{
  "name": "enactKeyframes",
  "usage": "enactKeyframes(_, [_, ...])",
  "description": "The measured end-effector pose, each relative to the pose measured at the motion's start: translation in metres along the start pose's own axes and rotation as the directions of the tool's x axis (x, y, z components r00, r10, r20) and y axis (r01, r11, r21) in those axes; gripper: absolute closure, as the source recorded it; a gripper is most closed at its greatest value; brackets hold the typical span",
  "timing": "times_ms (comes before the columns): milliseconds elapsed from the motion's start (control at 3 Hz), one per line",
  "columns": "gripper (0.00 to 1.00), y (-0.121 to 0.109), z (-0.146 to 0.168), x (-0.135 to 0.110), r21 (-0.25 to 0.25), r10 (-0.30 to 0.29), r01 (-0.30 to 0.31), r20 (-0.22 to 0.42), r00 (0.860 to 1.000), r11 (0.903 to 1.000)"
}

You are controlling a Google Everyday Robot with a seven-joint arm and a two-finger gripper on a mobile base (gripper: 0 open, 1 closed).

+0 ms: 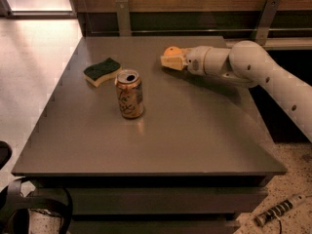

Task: Pick orange

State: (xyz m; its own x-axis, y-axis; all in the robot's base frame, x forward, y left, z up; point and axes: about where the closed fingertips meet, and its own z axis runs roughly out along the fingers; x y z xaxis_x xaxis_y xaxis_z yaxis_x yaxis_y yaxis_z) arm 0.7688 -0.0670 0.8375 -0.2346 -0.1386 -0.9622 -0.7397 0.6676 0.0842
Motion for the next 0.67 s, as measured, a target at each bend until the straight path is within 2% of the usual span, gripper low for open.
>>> enactKeyframes(333, [1.0, -0.002, -0.004, -0.012, -0.004, 0.006, -0.006, 0.014, 1.0, 1.0])
enactKeyframes(667, [1.0, -0.005, -0.022, -0.04, 0.024, -0.029, 0.029, 0.029, 0.999, 0.9993])
